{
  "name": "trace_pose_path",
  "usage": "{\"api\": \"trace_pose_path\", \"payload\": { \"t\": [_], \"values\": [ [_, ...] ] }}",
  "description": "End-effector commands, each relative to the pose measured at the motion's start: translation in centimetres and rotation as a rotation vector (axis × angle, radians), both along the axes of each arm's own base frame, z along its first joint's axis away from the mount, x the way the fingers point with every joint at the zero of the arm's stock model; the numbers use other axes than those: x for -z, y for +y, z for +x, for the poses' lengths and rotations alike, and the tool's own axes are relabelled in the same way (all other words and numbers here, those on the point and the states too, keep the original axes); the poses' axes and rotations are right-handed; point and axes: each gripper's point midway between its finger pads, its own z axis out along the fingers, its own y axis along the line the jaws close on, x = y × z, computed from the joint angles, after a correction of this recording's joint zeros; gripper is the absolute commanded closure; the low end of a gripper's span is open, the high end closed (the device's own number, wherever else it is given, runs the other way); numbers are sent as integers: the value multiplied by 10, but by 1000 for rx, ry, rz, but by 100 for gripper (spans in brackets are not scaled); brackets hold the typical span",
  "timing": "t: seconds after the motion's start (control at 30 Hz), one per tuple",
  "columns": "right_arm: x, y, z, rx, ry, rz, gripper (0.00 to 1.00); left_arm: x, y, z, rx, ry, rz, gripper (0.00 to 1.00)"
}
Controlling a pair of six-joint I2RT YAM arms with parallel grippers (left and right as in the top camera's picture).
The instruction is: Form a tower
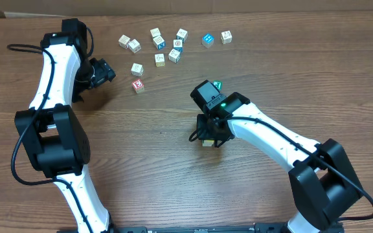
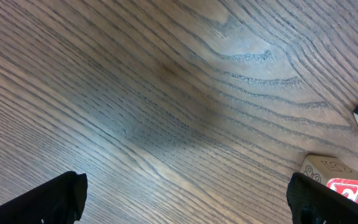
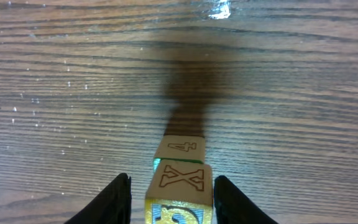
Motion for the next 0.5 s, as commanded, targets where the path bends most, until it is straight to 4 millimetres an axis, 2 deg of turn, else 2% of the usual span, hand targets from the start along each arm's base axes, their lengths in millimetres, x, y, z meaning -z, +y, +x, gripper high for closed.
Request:
{"api": "trace_pose_path", "payload": {
  "t": [0.0,0.33,0.47],
  "values": [
    [-2,2,-1,-8,-7,6,62,-16,1,4,18,-39,14,0],
    [-1,1,-2,-60,-8,-4,60,-16,0,4,18,-39,14,0],
    [-1,1,-2,-60,-7,-5,65,-16,0,4,18,-39,14,0]
  ]
}}
